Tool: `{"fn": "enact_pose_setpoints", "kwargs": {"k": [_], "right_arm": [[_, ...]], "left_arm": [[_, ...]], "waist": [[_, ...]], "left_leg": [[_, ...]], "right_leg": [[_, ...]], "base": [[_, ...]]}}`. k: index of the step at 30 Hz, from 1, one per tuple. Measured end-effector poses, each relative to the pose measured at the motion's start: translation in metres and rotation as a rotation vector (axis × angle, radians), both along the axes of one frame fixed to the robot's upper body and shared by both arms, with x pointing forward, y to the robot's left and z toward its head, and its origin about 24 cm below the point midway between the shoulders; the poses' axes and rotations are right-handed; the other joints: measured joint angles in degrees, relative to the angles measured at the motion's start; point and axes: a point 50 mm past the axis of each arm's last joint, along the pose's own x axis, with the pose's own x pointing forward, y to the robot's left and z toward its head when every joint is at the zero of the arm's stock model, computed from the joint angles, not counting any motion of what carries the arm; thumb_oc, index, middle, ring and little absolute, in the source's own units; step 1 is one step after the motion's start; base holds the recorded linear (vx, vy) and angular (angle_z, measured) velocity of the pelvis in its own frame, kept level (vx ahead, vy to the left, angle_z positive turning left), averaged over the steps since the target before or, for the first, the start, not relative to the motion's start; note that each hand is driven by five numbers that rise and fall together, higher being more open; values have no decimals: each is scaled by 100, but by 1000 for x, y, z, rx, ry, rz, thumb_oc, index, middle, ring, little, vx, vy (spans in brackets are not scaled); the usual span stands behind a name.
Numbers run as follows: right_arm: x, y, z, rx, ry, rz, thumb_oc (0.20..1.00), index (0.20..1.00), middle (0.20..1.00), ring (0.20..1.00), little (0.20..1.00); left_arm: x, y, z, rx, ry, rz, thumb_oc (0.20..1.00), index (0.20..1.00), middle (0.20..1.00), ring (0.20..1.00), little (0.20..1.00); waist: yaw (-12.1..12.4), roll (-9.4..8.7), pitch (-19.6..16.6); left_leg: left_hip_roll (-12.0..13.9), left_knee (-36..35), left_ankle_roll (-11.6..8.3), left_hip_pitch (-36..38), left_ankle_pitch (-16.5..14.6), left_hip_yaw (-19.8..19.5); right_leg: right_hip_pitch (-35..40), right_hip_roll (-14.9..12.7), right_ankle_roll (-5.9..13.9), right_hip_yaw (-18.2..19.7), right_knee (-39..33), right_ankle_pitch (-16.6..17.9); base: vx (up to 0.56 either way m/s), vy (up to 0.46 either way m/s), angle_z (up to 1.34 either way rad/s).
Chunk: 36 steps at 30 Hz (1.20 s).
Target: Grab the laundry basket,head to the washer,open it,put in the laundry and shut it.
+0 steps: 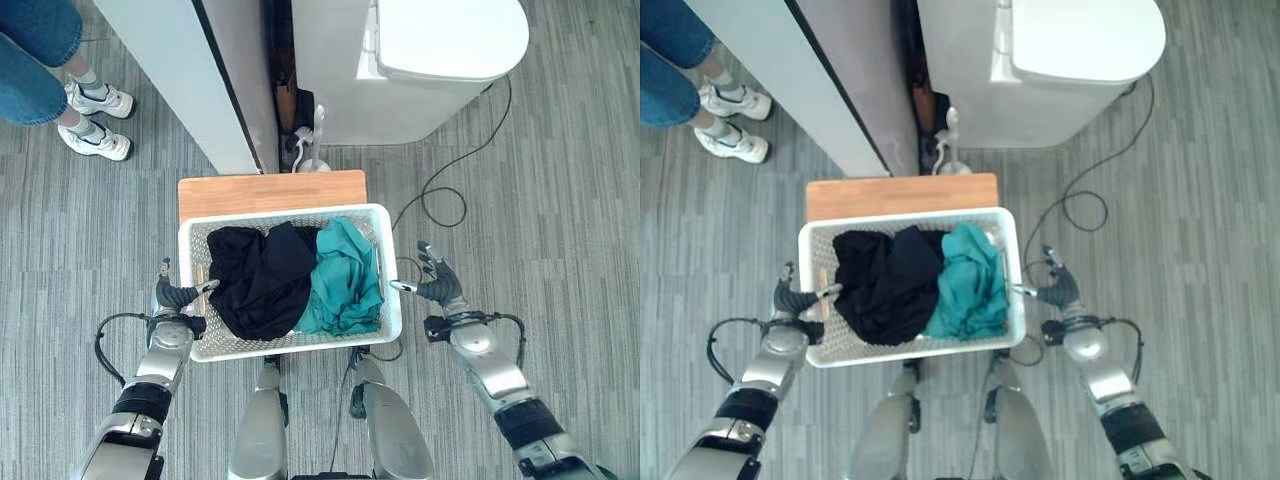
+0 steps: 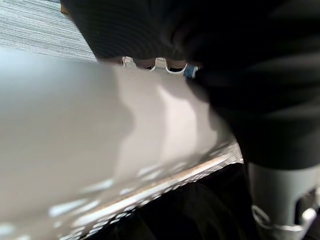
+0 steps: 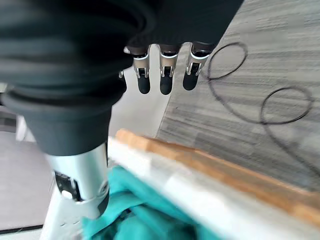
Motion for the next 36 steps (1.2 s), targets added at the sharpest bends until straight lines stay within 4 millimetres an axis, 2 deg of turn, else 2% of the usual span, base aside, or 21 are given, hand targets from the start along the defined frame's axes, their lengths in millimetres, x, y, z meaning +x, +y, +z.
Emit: {"fn": "enact_pose_setpoints", "kwargs": {"k": [5, 12, 15, 24, 29, 36], "right_arm": [[13, 17, 5, 11, -14, 12, 1000, 1000, 1000, 1000, 1000], [21, 21, -17, 9, 84, -83, 1000, 1000, 1000, 1000, 1000], [24, 24, -20, -13, 101, -121, 1000, 1000, 1000, 1000, 1000], [29, 29, -13, -27, 58, -165, 1000, 1000, 1000, 1000, 1000], [35, 32, -1, -25, 13, -177, 1000, 1000, 1000, 1000, 1000], [32, 35, 0, 2, 13, -156, 1000, 1000, 1000, 1000, 1000]], "left_arm": [[4, -7, 4, 13, -16, -18, 1000, 1000, 1000, 1000, 1000], [6, -15, 10, 20, -47, -45, 1000, 1000, 1000, 1000, 1000], [7, -18, 12, 27, -56, -46, 1000, 1000, 1000, 1000, 1000], [10, -21, 18, 41, -84, -27, 1000, 1000, 1000, 1000, 1000], [15, -26, 25, 38, -116, -24, 1000, 1000, 1000, 1000, 1000], [15, -28, 24, 38, -115, -27, 1000, 1000, 1000, 1000, 1000]], "waist": [[141, -5, 8], [233, 18, 49], [275, 55, 74], [292, 81, 89], [284, 88, 93], [298, 89, 93]], "left_leg": [[-2, -1, -1, -18, 0, -22], [-10, 2, -16, -112, 11, -160], [-14, 1, -16, -123, 11, -168], [-5, 16, -44, -234, 33, -208], [-5, 35, -65, -388, 68, -281], [-5, 33, -65, -398, 71, -292]], "right_leg": [[-5, -5, 0, -28, 0, 0], [-18, -16, -6, -154, 0, -3], [-25, -21, -7, -166, 0, -5], [-114, -13, -31, -186, 0, -18], [-223, -11, -42, -243, 0, -13], [-226, -12, -56, -275, 1, -1]], "base": [[2, 1, 1], [6, 11, 10], [0, 0, 0], [5, 17, 1], [19, 25, 5], [3, 2, 1]]}}
